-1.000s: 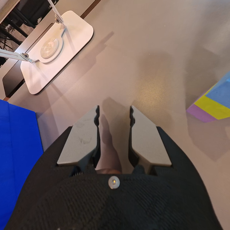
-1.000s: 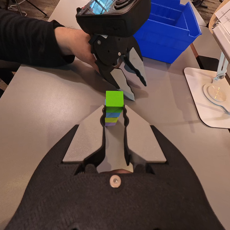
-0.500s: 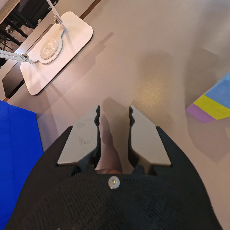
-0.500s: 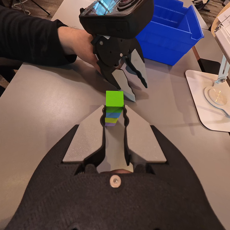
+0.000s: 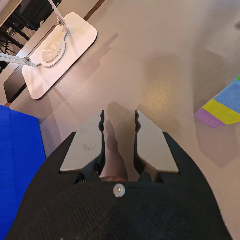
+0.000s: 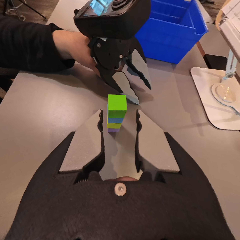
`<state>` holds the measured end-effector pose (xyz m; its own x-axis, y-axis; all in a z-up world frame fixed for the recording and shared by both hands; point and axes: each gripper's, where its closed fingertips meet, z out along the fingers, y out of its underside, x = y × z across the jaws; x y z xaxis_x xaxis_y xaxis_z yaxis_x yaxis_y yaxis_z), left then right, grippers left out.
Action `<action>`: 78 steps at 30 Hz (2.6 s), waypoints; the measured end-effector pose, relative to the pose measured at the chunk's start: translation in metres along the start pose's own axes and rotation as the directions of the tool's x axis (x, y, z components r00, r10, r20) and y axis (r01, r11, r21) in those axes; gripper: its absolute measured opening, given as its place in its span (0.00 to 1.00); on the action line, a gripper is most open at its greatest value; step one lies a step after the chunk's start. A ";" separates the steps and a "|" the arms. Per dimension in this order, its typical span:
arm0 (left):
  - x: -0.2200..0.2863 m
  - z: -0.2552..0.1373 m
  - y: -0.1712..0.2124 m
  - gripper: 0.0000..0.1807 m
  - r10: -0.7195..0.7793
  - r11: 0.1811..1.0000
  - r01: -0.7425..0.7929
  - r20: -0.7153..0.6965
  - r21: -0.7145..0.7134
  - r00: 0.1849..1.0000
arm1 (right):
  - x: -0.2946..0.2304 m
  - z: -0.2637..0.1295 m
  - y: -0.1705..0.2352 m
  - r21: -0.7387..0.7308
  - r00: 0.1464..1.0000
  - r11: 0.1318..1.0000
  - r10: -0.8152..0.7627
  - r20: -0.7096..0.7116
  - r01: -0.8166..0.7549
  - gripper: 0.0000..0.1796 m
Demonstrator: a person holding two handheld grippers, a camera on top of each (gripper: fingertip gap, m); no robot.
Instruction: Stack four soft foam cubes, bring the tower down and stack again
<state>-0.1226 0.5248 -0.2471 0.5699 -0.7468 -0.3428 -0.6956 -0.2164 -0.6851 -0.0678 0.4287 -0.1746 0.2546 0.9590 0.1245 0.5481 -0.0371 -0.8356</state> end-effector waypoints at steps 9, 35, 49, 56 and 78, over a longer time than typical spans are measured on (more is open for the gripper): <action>0.000 0.000 0.000 0.25 -0.012 1.000 0.012 -0.002 0.002 1.000 | 0.042 -0.040 -0.045 0.017 0.828 0.973 -0.186 -0.529 0.230 0.39; 0.004 0.001 0.000 0.20 -0.040 0.999 0.040 -0.011 0.023 0.999 | -0.069 0.040 0.037 -0.247 0.962 0.930 -0.264 0.072 0.274 0.09; 0.003 0.000 0.001 0.21 -0.073 0.997 0.074 -0.019 0.026 0.997 | 0.010 -0.060 -0.012 0.157 0.957 0.988 0.042 -0.287 0.004 0.12; 0.003 0.000 0.001 0.21 -0.066 0.997 0.066 -0.015 0.027 0.998 | 0.035 -0.013 0.053 -0.087 0.942 0.984 0.122 -0.312 -0.156 0.29; 0.004 0.001 0.001 0.20 -0.066 0.997 0.066 -0.020 0.027 0.998 | 0.036 -0.011 0.027 0.014 0.996 1.000 0.029 -0.090 -0.028 0.14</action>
<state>-0.1208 0.5224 -0.2494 0.6055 -0.7434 -0.2842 -0.6443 -0.2481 -0.7234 -0.0349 0.4593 -0.1869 0.3410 0.9284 0.1479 0.5297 -0.0597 -0.8461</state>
